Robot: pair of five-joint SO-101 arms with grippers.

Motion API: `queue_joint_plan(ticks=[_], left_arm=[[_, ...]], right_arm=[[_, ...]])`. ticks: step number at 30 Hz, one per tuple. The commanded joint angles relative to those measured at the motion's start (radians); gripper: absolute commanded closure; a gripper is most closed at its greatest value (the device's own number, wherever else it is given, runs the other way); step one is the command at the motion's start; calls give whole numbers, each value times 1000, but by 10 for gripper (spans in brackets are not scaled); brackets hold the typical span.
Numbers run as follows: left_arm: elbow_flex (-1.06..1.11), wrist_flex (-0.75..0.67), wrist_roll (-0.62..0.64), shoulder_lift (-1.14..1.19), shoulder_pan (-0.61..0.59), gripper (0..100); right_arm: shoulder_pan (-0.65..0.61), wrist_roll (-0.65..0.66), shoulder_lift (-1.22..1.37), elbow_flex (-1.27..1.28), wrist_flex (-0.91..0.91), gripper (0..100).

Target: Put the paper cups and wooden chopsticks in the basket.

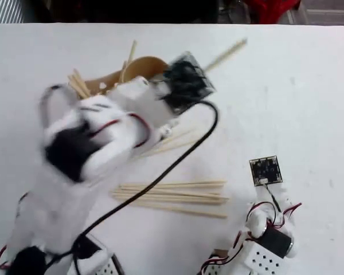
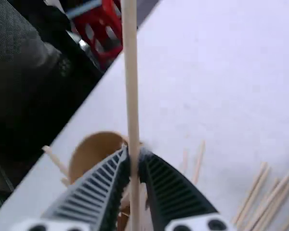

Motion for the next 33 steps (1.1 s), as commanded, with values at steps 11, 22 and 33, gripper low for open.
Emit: queue_joint_plan(ticks=[11,22,33], left_arm=[[321,-304,176,-444,-245,980],[875,-887,252,-622,-343,979],[913,-987,262,-426,-367,978]], right_arm=[[-12,11,-13,11,-7,977],[-12,11,-13,11,-7,977],[-12,11,-13,11,-7,977]])
